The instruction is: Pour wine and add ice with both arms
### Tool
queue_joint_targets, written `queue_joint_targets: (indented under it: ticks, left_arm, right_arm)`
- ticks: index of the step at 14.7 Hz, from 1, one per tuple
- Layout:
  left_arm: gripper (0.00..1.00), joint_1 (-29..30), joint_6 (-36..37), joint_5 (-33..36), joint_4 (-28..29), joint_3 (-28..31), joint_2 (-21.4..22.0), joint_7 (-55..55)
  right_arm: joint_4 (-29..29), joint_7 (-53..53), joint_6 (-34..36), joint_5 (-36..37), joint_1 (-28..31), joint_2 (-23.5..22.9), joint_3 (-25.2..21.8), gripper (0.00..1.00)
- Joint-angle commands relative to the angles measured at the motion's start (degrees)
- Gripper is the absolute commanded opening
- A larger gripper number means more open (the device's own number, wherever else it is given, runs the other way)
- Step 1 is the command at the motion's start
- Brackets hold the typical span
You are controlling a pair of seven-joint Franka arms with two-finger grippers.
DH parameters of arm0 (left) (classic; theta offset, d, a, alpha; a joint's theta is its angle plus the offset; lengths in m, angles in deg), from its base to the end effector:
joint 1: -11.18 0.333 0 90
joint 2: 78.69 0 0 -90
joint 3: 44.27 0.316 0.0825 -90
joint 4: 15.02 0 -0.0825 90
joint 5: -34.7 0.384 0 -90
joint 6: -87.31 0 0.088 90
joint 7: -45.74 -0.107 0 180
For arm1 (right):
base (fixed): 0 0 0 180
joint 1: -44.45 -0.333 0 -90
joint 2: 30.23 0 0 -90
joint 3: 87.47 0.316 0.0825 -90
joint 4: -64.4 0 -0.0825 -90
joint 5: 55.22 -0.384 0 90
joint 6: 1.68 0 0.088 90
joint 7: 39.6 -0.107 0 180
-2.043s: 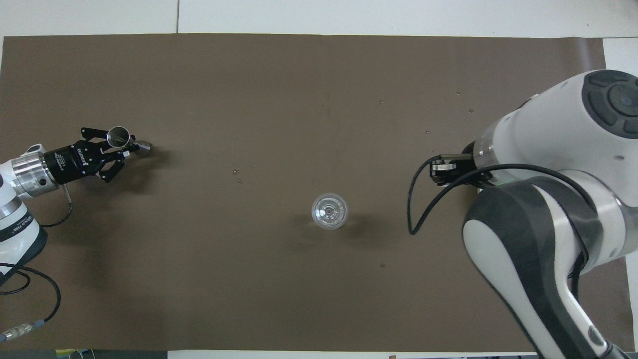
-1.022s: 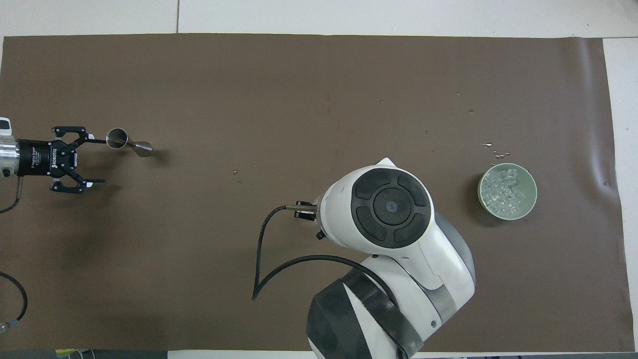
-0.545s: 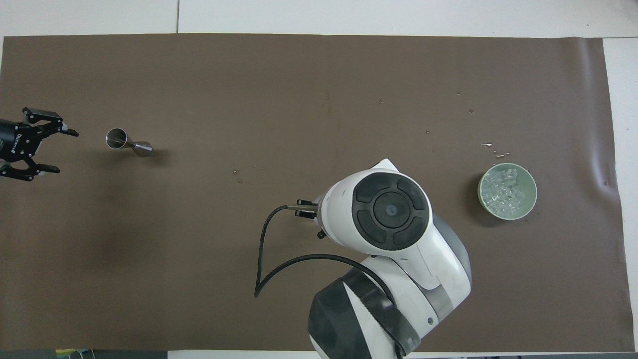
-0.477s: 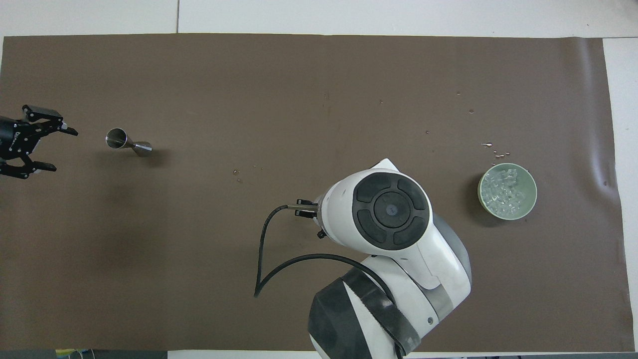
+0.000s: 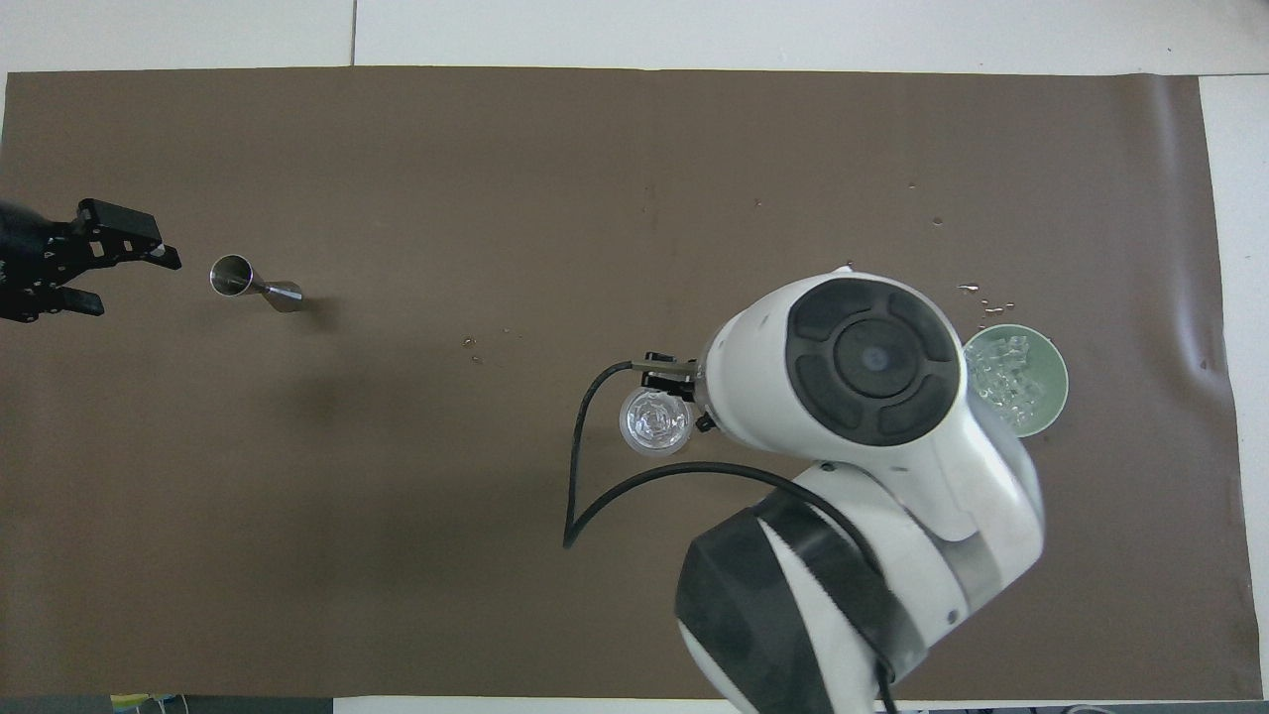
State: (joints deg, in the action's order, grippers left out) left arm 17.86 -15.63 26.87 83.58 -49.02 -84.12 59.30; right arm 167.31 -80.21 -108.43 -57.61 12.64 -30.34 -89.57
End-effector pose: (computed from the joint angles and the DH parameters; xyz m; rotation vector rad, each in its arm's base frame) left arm 0.5907 0.0101 0.5191 2.9688 0.4526 -0.0495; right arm 0.4940 0.2856 0.5417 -3.0554 0.3080 -0.0461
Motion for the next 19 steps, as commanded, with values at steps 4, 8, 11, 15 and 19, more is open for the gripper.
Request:
queue_joint_targets:
  ticks: [4,8,11,15,19]
  left_arm:
    - [1.0,-6.24,2.21,3.35,1.16,0.88,5.16,-8.53]
    - [1.0,-6.24,10.19,7.21,-6.47,1.32,4.37,-13.81]
    - [1.0,-6.16,14.86,7.39,-8.07,1.32,4.89,-15.4]
    - [1.0,-6.07,16.98,7.22,-6.67,1.05,6.04,-18.31]
    - [1.0,-6.15,16.19,7.22,-5.08,0.88,6.92,-18.22]
  right_arm:
    - [0.28,13.63,8.39,0.28,13.16,6.96,0.07,1.0]
    - [0.89,25.45,11.92,4.14,20.89,8.28,-0.1,1.0]
    - [0.28,36.36,8.66,2.92,29.86,7.4,-0.02,1.0]
    - [-3.05,37.1,14.35,2.65,31.02,6.26,-0.1,1.0]
    - [-6.92,41.57,21.47,2.3,32.7,3.8,-1.06,1.0]
